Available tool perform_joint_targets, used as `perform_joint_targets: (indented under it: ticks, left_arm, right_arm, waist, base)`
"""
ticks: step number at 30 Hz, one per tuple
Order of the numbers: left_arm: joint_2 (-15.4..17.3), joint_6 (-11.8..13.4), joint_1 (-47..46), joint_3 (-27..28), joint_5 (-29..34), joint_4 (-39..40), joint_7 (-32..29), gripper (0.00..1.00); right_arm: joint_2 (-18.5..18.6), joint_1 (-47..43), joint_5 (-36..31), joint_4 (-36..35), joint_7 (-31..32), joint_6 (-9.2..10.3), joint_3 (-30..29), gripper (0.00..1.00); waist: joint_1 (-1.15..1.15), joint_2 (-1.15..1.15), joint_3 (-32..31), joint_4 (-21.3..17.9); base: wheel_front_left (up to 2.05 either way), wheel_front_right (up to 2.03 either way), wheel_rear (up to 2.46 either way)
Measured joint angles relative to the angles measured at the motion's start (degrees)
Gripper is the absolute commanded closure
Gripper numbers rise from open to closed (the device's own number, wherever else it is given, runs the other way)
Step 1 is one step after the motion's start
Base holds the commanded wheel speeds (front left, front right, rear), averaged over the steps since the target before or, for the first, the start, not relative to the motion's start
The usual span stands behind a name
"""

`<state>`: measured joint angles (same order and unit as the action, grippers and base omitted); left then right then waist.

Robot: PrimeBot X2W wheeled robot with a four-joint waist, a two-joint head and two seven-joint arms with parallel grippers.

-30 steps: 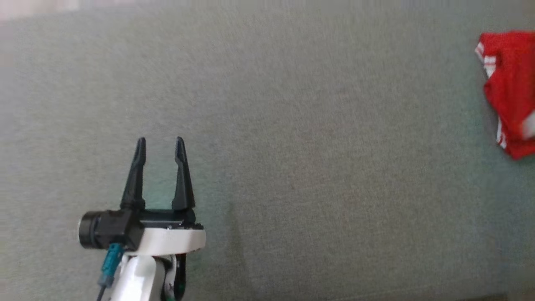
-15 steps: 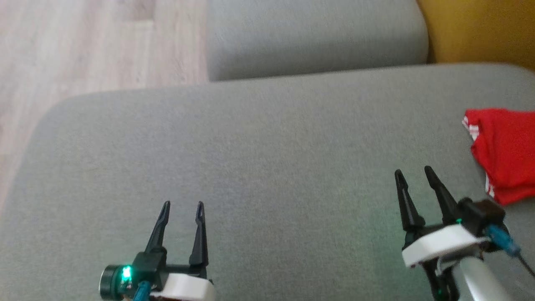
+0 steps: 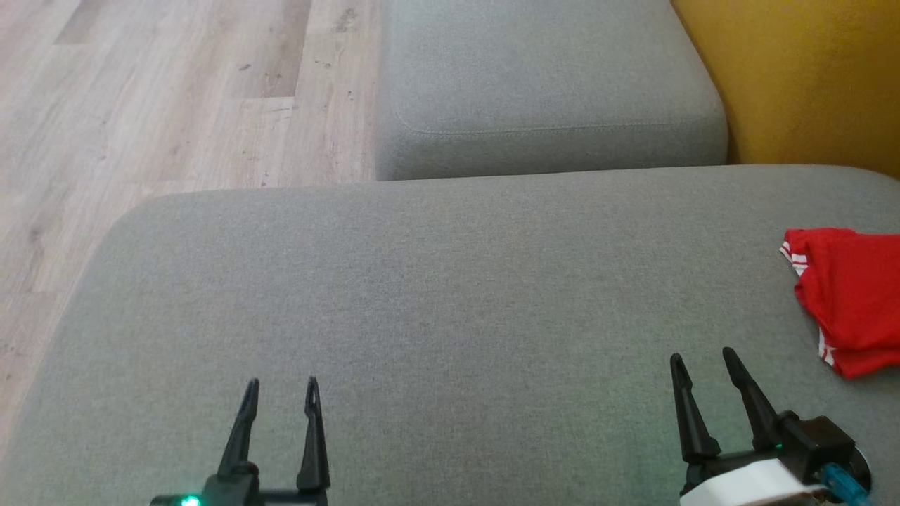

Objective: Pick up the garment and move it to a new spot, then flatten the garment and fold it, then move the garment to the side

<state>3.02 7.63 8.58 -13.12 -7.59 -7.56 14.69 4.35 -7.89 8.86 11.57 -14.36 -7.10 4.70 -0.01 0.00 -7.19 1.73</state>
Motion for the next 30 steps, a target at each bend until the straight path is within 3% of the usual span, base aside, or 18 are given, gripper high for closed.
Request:
perform_joint_targets:
  ticks: [10,11,18,30]
  left_arm:
    - [0.03,-1.51,0.09,0.47,2.61,-1.92,0.0,0.0]
    - [0.03,-1.62,0.09,0.47,2.61,-2.07,0.0,1.0]
    - [0.01,-1.63,3.07,0.14,2.01,-7.47,-0.27,1.0]
    - [0.23,-2.75,2.52,0.63,-6.73,-7.55,-1.79,1.0]
  right_arm:
    - [-0.79,-1.01,-0.89,-0.04,0.0,0.0,-1.71,0.0]
    - [-0.85,-1.01,-0.89,-0.05,0.0,0.0,-1.68,1.0]
    - [-0.88,-3.88,-0.38,5.5,0.35,0.05,-1.41,1.0]
    - [-0.88,-3.07,7.6,5.59,2.38,0.05,-1.93,1.0]
  waist:
    - [0.01,0.0,-0.02,-0.11]
    - [0.01,0.0,-0.01,-0.21]
    - [0.01,0.0,0.11,-0.31]
    - [0.02,0.0,0.82,-0.44]
  base:
    - [0.0,0.0,0.0]
    - [0.0,0.0,0.0]
    - [0.0,0.0,0.0]
    - [0.0,0.0,0.0]
